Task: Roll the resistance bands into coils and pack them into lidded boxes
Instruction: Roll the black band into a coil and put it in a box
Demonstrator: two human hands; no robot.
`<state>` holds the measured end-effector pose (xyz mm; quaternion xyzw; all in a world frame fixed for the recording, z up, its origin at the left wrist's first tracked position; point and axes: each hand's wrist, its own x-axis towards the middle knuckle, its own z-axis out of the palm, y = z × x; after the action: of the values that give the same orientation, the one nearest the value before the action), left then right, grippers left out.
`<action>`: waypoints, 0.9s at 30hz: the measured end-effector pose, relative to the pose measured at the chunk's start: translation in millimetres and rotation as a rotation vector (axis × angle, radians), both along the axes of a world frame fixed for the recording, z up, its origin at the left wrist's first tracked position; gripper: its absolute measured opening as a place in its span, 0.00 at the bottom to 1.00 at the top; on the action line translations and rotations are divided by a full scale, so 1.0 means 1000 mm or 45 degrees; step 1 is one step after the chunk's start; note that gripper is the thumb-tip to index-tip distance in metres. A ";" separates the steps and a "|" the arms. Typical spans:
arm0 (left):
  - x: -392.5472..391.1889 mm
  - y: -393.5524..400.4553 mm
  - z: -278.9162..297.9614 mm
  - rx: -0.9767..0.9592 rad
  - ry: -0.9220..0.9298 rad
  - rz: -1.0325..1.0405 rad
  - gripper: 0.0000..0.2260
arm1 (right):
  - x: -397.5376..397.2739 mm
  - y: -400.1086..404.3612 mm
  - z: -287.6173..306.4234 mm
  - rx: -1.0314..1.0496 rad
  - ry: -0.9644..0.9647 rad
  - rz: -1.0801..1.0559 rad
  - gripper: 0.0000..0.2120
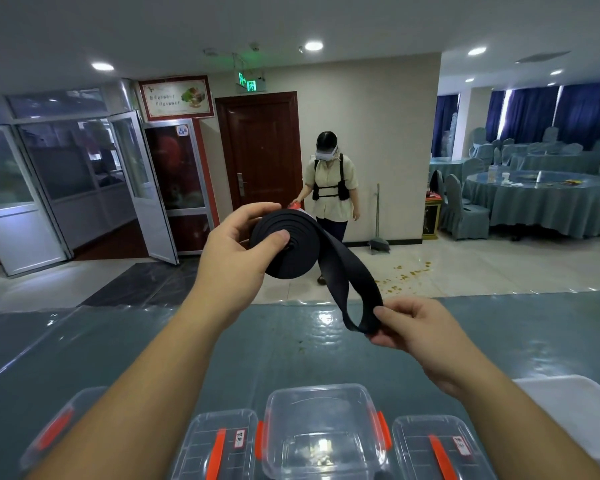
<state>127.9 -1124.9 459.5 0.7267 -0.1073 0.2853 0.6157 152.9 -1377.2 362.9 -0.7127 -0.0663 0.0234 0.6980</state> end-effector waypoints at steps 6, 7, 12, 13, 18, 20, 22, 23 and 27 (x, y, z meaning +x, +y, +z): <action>0.004 0.008 -0.006 -0.059 0.034 0.027 0.14 | -0.010 0.006 0.007 0.755 0.199 0.144 0.11; 0.004 0.008 -0.006 -0.078 0.041 0.027 0.14 | -0.012 0.007 0.008 0.868 0.225 0.193 0.11; 0.003 0.008 -0.010 -0.085 0.060 0.034 0.14 | -0.014 0.006 0.009 1.189 0.251 0.245 0.12; 0.002 0.008 -0.010 -0.080 0.064 0.024 0.14 | -0.014 0.006 0.010 1.212 0.235 0.240 0.12; -0.001 0.003 -0.012 0.007 0.035 0.026 0.15 | -0.010 0.010 0.013 0.805 0.112 0.008 0.11; -0.001 0.003 -0.012 -0.015 0.033 0.029 0.15 | -0.011 0.010 0.012 0.807 0.137 0.016 0.11; -0.001 0.004 -0.012 -0.054 0.050 0.025 0.15 | -0.014 0.008 0.012 0.983 0.216 0.096 0.11; -0.001 0.005 -0.012 -0.067 0.063 0.022 0.15 | -0.016 0.006 0.013 1.073 0.265 0.139 0.11; -0.002 0.007 -0.017 -0.101 0.112 0.007 0.15 | -0.021 0.001 0.014 1.290 0.395 0.181 0.12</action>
<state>126.0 -1118.4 442.1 0.7137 -0.0668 0.2587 0.6475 132.4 -1376.4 377.0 -0.2683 -0.0136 0.1408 0.9529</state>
